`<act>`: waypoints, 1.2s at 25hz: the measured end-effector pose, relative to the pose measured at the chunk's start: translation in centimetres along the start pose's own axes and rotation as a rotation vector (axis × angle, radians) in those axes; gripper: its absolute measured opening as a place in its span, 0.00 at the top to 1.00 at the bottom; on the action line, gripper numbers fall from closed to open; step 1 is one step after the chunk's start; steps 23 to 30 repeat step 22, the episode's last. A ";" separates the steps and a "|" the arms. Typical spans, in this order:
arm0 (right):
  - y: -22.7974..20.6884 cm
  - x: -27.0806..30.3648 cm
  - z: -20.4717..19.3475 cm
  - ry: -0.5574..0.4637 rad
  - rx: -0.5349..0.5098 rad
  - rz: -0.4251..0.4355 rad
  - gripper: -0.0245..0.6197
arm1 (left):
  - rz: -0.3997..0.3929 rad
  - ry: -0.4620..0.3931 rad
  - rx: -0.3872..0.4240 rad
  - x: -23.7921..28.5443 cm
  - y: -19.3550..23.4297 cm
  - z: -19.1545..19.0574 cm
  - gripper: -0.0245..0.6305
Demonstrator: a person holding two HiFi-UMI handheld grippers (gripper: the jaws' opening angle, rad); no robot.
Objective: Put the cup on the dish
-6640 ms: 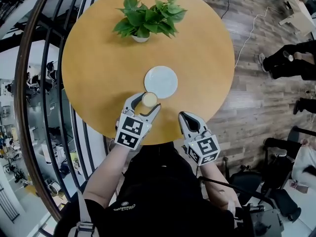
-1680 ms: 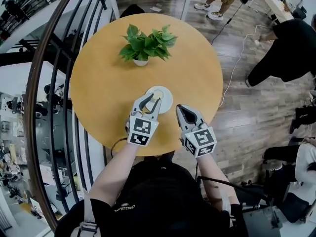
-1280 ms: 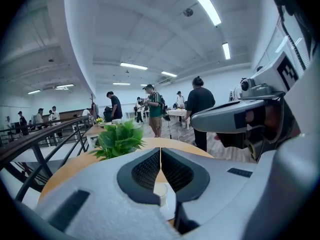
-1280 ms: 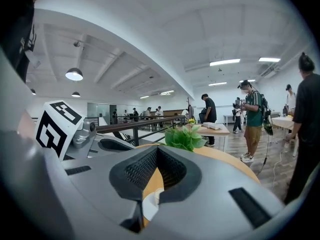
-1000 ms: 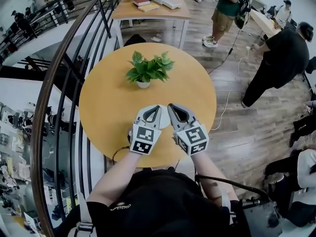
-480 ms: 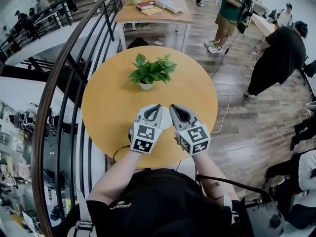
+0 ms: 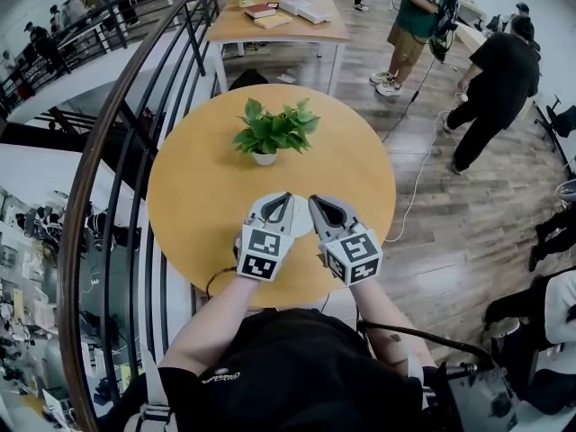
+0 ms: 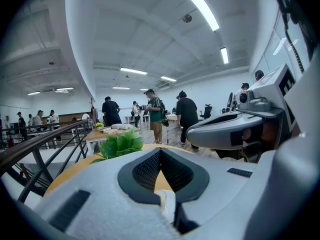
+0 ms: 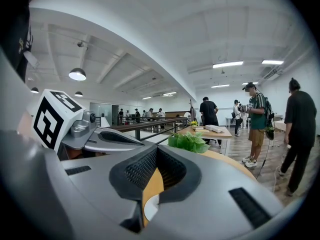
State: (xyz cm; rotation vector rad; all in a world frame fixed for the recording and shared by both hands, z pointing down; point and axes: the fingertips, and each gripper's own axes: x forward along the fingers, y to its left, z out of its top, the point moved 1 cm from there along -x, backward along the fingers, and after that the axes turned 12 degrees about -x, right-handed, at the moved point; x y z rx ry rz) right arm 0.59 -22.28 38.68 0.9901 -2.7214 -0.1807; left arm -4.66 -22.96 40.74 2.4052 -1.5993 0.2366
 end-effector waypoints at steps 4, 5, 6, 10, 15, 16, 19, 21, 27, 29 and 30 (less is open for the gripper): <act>0.1 0.2 -0.3 0.006 0.008 -0.001 0.97 | -0.002 0.003 -0.004 0.1 0.2 -0.1 0.96; 0.1 0.2 -0.4 0.008 0.009 0.000 0.97 | -0.002 0.005 -0.006 0.1 0.2 -0.2 0.96; 0.1 0.1 -0.4 0.009 0.010 0.001 0.97 | -0.002 0.006 -0.007 0.1 0.1 -0.2 0.96; 0.3 0.2 -0.5 0.013 0.006 0.004 0.97 | -0.005 0.009 -0.010 0.2 0.1 -0.5 0.96; 0.6 0.1 -0.5 0.019 0.008 0.014 0.97 | -0.008 0.015 -0.016 0.1 -0.1 -0.6 0.96; 0.6 0.1 -0.6 0.021 0.007 0.016 0.97 | -0.008 0.019 -0.017 0.2 -0.1 -0.8 0.96; 0.5 0.3 -1.0 0.024 0.004 0.016 0.97 | -0.008 0.023 -0.020 0.4 0.0 -1.1 0.96; 0.3 0.4 -1.1 0.027 0.002 0.015 0.97 | -0.010 0.022 -0.020 0.7 0.0 -1.1 0.96; 0.2 0.5 -1.2 0.029 0.000 0.014 0.97 | -0.012 0.022 -0.020 0.8 0.0 -1.1 0.96; 0.2 0.5 -1.2 0.029 0.000 0.014 0.97 | -0.012 0.022 -0.020 0.8 0.0 -1.1 0.96; 0.2 0.5 -1.2 0.029 0.000 0.014 0.97 | -0.012 0.022 -0.020 0.8 0.0 -1.1 0.96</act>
